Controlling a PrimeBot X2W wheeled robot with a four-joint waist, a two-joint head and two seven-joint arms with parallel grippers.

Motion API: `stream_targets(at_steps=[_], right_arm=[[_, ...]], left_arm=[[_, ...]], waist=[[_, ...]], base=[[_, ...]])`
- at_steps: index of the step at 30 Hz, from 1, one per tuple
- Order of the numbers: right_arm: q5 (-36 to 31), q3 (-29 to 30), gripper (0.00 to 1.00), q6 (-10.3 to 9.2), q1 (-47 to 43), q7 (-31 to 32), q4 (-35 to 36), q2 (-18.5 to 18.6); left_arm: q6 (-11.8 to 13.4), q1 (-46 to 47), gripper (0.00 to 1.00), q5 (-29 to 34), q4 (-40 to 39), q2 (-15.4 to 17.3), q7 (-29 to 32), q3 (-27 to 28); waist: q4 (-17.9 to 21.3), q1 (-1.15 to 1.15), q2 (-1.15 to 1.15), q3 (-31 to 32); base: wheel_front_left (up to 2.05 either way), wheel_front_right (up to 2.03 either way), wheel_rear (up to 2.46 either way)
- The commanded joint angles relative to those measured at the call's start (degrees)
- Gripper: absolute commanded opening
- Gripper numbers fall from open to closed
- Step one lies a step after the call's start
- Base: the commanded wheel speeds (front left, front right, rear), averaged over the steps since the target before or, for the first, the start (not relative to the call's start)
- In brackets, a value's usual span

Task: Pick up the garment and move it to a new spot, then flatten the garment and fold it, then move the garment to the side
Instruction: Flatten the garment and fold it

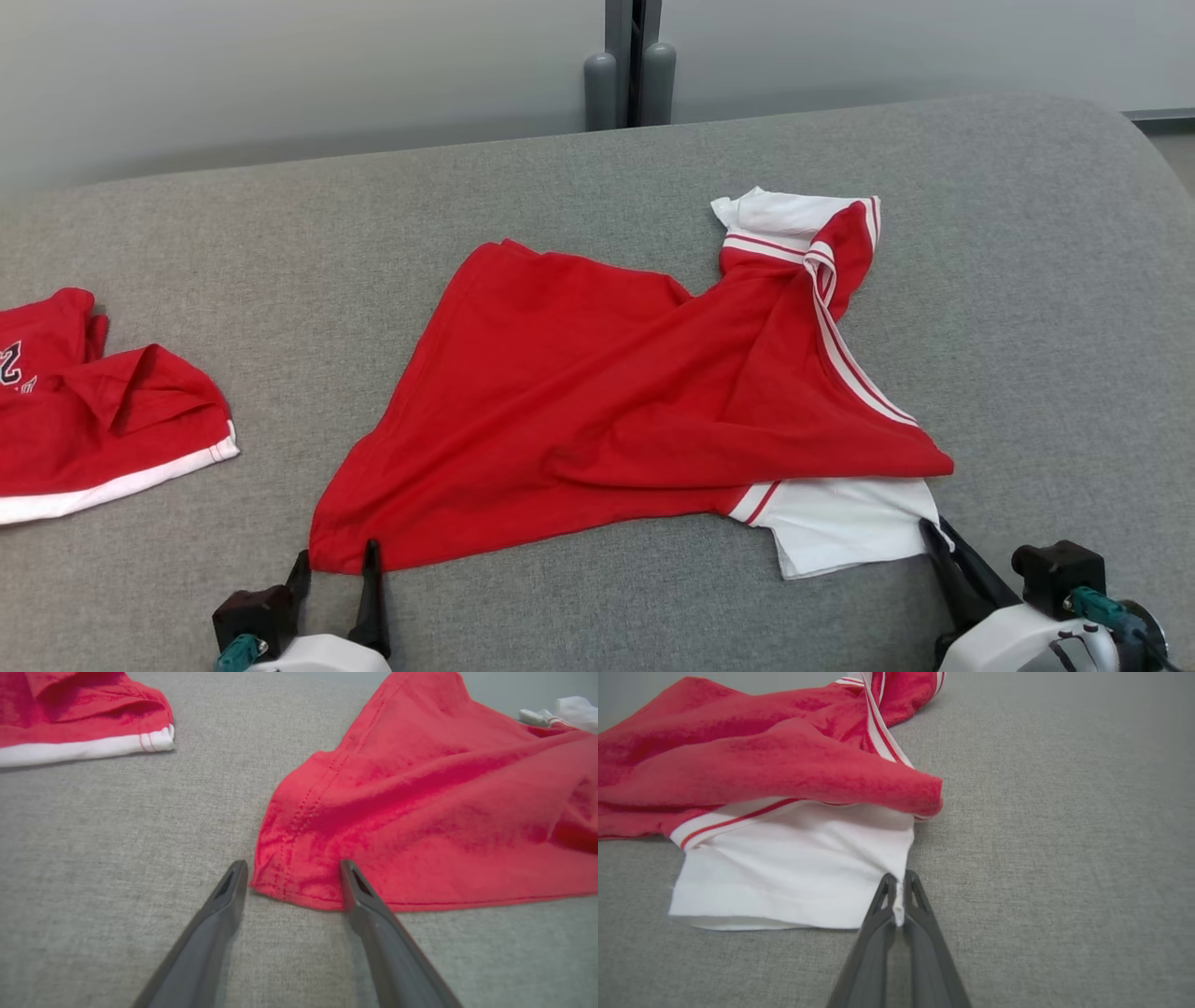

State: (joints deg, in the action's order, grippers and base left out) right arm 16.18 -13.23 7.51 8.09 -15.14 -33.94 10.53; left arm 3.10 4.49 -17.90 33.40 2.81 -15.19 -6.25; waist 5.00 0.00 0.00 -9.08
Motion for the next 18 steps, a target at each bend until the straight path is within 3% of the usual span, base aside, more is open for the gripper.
stream_targets(at_steps=[1,2,3,4,9,18], right_arm=[[0.08,0.46,0.00,-0.03,-0.19,0.01,0.75,0.54],[0.02,0.53,0.00,-0.03,-0.22,0.00,1.34,0.45],[0.04,0.56,0.00,-0.03,-0.30,0.01,1.72,0.42],[0.07,0.67,0.00,-0.03,-0.25,0.00,2.41,0.47],[1.35,3.00,0.00,-0.03,0.46,0.01,8.82,0.42],[3.90,8.03,0.00,-0.03,9.48,-0.01,24.43,4.86]], left_arm=[[-0.37,0.76,1.00,-0.09,1.36,0.14,0.12,-0.27],[-0.39,1.32,0.73,-0.32,2.22,0.14,0.15,-0.11],[-0.45,1.75,0.30,-0.30,2.81,0.14,0.19,-0.08],[-0.75,2.06,0.00,-0.50,3.07,0.14,0.18,-0.15],[-2.33,2.49,0.00,-0.15,0.01,0.26,0.03,0.85],[-6.73,11.12,0.00,5.64,-18.86,1.53,0.03,6.46]], waist=[[0.17,0.00,0.00,0.13],[0.31,0.00,0.00,0.26],[0.40,0.00,0.00,0.48],[0.46,0.00,0.00,0.69],[0.33,0.00,0.00,2.57],[-0.59,0.00,0.00,7.81]], base=[[0.00,0.00,0.00],[0.00,0.00,0.00],[0.00,0.00,0.00],[0.00,0.00,0.00],[0.00,0.00,0.00],[0.00,0.00,0.00]])
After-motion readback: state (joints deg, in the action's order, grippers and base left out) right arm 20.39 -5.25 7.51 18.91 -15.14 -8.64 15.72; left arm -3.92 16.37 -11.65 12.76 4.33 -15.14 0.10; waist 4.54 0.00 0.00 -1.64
